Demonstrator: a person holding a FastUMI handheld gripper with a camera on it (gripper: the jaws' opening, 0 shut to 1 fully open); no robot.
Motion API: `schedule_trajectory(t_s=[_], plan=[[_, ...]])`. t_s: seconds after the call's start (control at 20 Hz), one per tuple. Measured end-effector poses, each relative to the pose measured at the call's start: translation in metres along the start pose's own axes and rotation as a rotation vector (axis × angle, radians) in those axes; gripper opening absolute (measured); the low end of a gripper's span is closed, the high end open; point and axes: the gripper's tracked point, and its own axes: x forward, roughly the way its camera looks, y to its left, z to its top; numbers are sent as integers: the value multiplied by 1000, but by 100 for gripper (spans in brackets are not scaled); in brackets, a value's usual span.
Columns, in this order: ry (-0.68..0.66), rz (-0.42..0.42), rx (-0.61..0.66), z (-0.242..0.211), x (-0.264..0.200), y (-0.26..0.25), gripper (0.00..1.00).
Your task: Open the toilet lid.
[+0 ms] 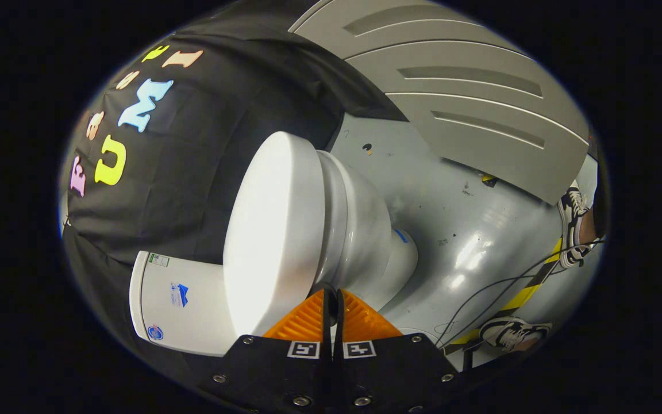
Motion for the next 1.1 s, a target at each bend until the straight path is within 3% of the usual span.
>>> schedule_trajectory(t_s=[0.3,0.55,1.1], plan=[[-41,-75,-186,3,-4,5,1],[-79,-78,-214,5,-7,10,0],[-142,-199,-292,5,-21,27,1]])
